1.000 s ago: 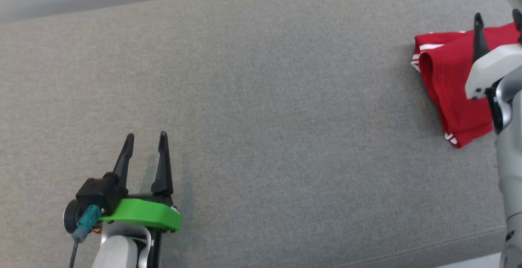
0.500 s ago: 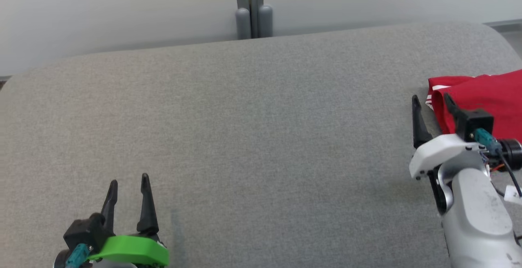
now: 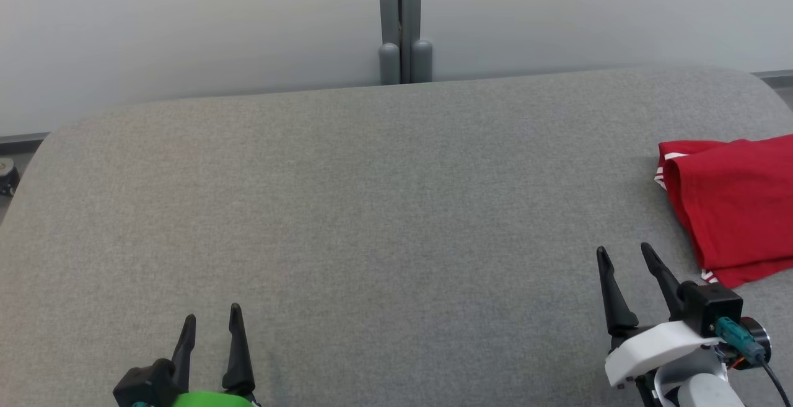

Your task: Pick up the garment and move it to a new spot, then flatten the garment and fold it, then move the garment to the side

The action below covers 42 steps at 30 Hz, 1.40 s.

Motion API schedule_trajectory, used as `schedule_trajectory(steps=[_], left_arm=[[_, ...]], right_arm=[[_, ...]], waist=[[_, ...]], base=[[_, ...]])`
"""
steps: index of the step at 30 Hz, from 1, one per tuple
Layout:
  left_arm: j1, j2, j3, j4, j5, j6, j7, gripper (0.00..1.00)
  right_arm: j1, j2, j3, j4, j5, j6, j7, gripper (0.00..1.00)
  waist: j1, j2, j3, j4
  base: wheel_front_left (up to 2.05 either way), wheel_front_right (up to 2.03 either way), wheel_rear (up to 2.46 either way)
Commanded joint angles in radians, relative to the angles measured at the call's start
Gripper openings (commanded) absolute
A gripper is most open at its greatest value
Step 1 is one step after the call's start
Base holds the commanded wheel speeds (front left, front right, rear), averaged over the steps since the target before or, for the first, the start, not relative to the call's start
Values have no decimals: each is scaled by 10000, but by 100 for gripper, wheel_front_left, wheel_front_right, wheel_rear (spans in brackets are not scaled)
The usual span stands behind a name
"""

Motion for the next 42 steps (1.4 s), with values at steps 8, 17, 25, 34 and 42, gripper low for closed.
schedule_trajectory(steps=[8,17,25,34,42], left_arm=[[148,15,-264,-71,-184,140,3,100],[91,14,-318,-130,-72,139,3,100],[94,-23,-297,-56,-129,92,18,0],[-107,-26,-59,-2,-1425,20,417,0],[-308,-21,167,-73,-2620,-39,790,0]], right_arm=[[529,-40,334,-213,290,-17,-40,100],[578,-41,497,-210,446,-17,-41,100],[467,36,503,5,538,0,33,0],[418,45,344,54,2034,-1,446,0],[333,36,209,-22,3417,-2,808,0]], waist=[[0,0,-43,-33],[0,0,-52,38],[0,0,-45,63],[0,0,-44,66],[0,0,-43,69]], base=[[0,0,0],[0,0,0],[0,0,0],[0,0,0],[0,0,0]])
